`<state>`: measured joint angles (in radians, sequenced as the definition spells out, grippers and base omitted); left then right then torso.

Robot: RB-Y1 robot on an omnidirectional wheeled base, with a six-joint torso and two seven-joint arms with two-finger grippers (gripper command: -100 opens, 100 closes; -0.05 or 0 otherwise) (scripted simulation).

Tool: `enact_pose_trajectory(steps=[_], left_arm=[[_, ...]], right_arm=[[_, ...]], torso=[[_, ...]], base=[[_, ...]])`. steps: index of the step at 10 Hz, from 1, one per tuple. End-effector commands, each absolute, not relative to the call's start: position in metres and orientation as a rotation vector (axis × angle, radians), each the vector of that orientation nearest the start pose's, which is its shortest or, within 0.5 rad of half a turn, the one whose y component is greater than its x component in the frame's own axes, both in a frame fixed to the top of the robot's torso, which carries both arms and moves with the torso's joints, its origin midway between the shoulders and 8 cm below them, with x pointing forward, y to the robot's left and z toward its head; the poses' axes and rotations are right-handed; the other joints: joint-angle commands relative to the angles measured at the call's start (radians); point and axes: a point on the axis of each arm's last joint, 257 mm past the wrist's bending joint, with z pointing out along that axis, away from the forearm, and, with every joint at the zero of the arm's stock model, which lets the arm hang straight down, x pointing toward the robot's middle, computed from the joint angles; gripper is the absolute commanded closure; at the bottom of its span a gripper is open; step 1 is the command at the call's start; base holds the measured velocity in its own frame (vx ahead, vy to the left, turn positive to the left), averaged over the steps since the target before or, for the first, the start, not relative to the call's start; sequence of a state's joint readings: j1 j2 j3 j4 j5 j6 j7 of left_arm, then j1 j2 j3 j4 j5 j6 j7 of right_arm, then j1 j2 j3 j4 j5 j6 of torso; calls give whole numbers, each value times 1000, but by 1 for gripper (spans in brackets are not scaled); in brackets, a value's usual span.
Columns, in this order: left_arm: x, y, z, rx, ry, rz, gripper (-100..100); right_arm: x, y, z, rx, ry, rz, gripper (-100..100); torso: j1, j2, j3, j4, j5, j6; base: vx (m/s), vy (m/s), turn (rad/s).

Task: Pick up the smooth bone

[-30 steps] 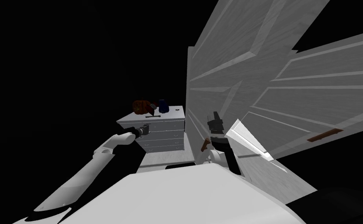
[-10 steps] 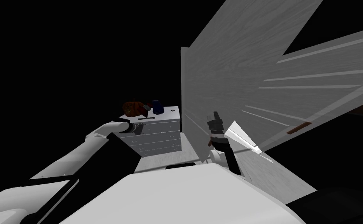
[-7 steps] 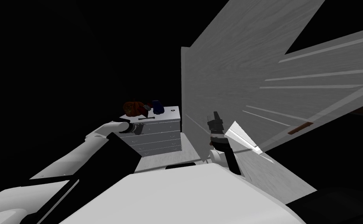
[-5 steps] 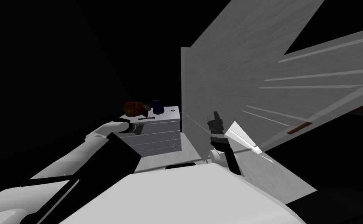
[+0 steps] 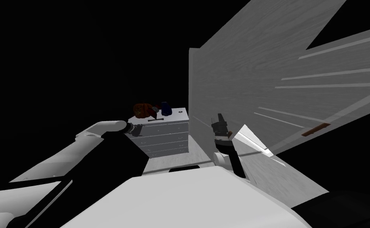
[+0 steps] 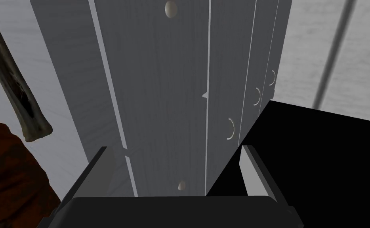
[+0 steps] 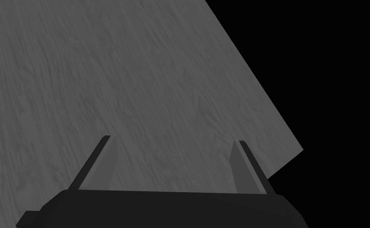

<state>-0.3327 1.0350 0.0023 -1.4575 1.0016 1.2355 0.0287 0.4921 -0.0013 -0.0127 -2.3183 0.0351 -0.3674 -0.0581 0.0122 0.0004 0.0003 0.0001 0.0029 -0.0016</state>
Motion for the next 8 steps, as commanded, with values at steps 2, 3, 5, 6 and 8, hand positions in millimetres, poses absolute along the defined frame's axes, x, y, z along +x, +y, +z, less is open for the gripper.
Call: enact_pose_trajectory(steps=[2, 3, 5, 6, 8], left_arm=[[487, 489, -187, -1931, 1854, -521, -100], [484, 493, -179, -1946, 1847, -505, -100], [477, 502, -164, -1975, 1833, -475, -100], [473, 506, -157, -1989, 1827, -461, -100], [466, 512, -144, -2017, 1816, -435, -100]], right_arm=[[358, -282, 18, 730, 673, 1300, 0], [358, -282, 18, 730, 673, 1300, 0], [358, -282, 18, 730, 673, 1300, 0], [358, -282, 18, 730, 673, 1300, 0], [358, -282, 18, 730, 673, 1300, 0]], torso=[[-1, 0, 0, 0, 0, 0], [-2, 0, 0, 0, -1, 0], [-1, 0, 0, 0, 0, 0], [0, -1, 0, 0, 0, 0], [-2, 0, 0, 0, 0, 0]], base=[[3, 142, 20], [10, 141, 2], [13, 165, 4], [17, 183, -1], [23, 94, 66]])
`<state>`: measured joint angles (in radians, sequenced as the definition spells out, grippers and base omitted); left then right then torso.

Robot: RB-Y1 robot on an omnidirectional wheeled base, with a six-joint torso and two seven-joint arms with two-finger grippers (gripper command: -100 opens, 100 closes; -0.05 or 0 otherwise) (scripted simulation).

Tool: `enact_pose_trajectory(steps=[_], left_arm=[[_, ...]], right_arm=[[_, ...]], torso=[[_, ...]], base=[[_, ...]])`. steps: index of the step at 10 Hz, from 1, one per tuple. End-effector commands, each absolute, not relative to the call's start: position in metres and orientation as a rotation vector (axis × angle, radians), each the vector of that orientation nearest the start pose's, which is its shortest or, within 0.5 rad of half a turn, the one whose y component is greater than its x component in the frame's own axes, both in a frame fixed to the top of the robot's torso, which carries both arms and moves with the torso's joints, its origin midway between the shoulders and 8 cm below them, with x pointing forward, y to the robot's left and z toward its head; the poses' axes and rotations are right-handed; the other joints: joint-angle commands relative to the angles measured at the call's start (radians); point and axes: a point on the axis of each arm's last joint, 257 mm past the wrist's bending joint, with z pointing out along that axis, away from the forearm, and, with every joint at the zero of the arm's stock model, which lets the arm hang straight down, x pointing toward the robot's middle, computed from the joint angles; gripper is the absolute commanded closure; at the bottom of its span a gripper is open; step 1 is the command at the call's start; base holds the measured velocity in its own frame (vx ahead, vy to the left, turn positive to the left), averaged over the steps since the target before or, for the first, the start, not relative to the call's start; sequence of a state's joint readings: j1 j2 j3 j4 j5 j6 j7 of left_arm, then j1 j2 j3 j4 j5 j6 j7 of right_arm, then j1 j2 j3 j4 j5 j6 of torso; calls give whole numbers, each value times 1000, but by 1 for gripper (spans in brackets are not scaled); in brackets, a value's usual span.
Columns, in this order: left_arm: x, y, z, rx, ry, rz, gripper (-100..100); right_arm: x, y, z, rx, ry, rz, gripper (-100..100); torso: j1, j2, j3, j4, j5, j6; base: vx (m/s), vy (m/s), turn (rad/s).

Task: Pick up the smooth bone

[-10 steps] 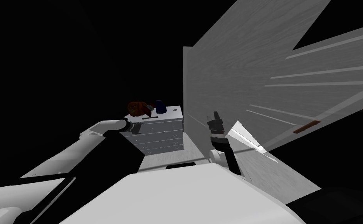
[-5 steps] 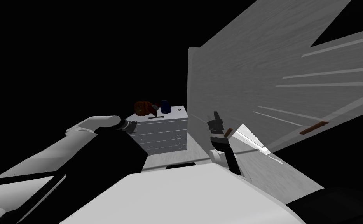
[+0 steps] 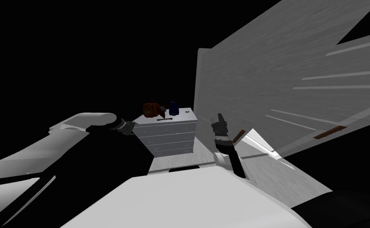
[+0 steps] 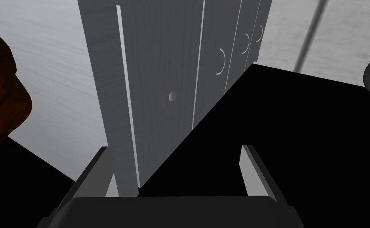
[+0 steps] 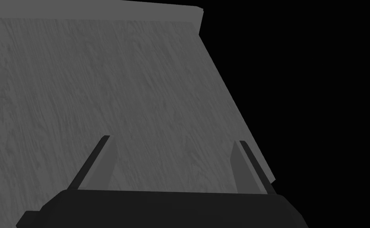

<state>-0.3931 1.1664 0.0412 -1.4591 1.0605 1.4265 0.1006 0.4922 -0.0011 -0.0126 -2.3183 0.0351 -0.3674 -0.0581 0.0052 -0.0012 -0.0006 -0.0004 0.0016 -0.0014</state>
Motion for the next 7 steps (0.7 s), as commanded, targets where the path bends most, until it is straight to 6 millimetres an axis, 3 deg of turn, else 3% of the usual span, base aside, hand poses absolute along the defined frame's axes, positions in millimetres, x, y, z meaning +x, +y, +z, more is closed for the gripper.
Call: enact_pose_trajectory(steps=[1, 3, 7], left_arm=[[462, 514, -138, -2030, 1812, -423, -100], [455, 517, -128, -2055, 1806, -404, -100], [455, 517, -128, -2055, 1806, -404, -100]], right_arm=[[358, -282, 18, 730, 673, 1300, 0], [358, -282, 18, 730, 673, 1300, 0], [358, -282, 18, 730, 672, 1300, 0]], torso=[[0, 0, 0, 0, 0, 0], [-1, 0, 0, 0, 0, 1], [-5, 2, 1, 0, -1, 1]], base=[[44, 57, 17], [26, 52, -12], [4, 5, -5]])
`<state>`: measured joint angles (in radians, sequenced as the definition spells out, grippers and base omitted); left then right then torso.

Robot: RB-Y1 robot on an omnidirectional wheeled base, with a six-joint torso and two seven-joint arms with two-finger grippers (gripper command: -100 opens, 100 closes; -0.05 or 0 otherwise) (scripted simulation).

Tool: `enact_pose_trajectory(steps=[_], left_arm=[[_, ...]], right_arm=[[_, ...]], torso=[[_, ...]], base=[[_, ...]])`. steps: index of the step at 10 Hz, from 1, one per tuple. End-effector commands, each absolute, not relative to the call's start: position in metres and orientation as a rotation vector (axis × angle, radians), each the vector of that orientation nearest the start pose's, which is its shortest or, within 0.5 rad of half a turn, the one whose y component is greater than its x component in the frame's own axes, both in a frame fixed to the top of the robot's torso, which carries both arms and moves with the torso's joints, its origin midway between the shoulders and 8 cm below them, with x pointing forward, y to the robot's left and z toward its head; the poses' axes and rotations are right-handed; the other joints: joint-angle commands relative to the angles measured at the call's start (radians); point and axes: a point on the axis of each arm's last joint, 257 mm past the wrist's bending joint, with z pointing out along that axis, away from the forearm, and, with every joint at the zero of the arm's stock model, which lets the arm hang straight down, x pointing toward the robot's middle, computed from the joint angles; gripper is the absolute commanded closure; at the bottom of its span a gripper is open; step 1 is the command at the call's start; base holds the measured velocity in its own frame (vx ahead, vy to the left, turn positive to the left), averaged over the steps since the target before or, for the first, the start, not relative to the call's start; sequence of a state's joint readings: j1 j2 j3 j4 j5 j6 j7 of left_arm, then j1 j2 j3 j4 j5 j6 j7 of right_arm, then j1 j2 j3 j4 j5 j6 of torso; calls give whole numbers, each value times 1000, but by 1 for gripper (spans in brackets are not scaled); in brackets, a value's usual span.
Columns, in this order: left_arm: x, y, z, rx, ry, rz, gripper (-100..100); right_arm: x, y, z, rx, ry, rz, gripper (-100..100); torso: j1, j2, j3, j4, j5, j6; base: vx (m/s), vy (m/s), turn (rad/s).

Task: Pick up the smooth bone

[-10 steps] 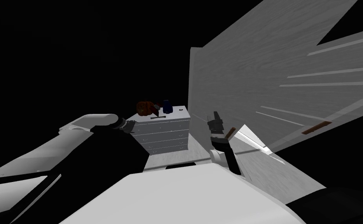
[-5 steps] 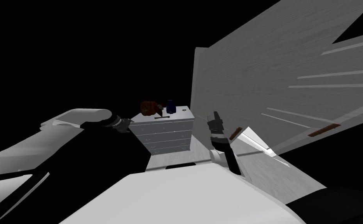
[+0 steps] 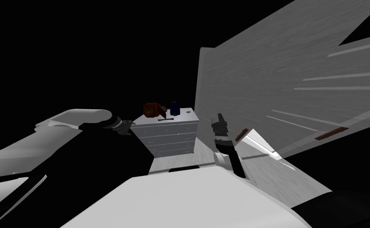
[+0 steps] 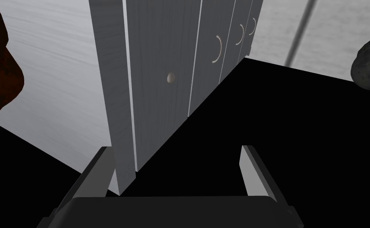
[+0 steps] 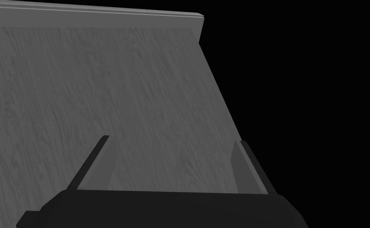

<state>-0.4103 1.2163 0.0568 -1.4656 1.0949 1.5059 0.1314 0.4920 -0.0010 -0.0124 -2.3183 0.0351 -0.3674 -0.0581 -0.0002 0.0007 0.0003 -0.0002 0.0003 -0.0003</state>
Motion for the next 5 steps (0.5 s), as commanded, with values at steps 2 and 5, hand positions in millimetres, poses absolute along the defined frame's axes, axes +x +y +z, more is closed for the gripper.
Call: enact_pose_trajectory(steps=[2, 5], left_arm=[[452, 518, -124, -2067, 1805, -396, -100], [452, 518, -124, -2067, 1805, -396, -100]], right_arm=[[358, -282, 18, 730, 672, 1300, 0], [358, -282, 18, 730, 672, 1300, 0]], torso=[[1, -1, 0, 0, 0, 0], [1, 0, 0, 0, 0, 0]], base=[[10, 22, -9], [2, 3, 7]])
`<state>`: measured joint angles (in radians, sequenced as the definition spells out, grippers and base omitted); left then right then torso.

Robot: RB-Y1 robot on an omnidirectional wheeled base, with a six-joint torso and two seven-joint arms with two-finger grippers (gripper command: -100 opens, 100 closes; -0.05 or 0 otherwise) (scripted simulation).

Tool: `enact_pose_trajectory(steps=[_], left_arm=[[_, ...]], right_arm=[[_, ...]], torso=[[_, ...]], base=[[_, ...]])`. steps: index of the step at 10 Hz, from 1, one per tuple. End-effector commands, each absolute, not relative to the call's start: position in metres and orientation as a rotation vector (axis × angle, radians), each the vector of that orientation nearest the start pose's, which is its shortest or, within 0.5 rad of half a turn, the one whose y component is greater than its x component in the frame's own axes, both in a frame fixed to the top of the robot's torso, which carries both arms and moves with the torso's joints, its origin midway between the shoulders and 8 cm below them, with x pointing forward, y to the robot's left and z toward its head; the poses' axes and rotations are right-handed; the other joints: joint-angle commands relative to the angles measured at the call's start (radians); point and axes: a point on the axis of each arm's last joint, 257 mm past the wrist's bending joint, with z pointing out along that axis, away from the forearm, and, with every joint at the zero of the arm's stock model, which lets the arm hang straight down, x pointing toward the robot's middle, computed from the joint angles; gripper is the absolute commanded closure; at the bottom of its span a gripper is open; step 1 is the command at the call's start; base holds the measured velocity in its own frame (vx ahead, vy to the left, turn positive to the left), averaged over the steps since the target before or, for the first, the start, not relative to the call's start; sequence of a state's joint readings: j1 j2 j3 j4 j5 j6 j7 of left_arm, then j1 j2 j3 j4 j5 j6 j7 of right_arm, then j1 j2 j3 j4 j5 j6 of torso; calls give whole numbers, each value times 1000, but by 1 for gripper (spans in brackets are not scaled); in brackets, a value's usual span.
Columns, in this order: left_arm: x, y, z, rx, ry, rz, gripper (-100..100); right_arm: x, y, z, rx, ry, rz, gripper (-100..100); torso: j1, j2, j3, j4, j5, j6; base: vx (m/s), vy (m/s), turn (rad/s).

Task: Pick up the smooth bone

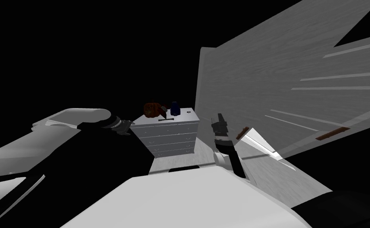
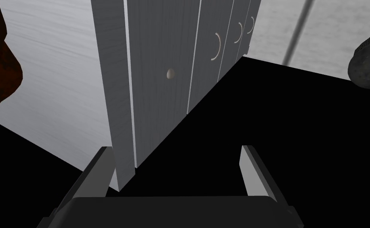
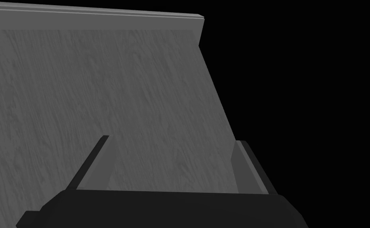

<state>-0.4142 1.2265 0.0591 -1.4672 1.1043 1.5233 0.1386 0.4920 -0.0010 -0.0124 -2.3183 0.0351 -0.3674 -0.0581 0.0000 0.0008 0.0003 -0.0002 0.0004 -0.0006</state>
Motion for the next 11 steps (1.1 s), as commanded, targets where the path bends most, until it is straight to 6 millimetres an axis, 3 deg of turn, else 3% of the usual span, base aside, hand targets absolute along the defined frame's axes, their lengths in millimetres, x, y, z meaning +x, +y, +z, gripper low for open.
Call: enact_pose_trajectory(steps=[1, 6, 11], left_arm=[[452, 518, -124, -2067, 1805, -396, -100], [452, 518, -124, -2067, 1805, -396, -100], [395, 577, -138, -2251, 1700, -109, -100]], right_arm=[[358, -282, 18, 730, 672, 1301, 0], [358, -282, 18, 730, 672, 1301, 0], [358, -282, 18, 730, 673, 1300, 0]], torso=[[0, 0, 0, 0, 0, 0], [0, 0, 0, 0, 0, 0], [2, -10, -6, -2, 0, 1]], base=[[0, 0, 0], [1, 2, -6], [114, 28, -249]])
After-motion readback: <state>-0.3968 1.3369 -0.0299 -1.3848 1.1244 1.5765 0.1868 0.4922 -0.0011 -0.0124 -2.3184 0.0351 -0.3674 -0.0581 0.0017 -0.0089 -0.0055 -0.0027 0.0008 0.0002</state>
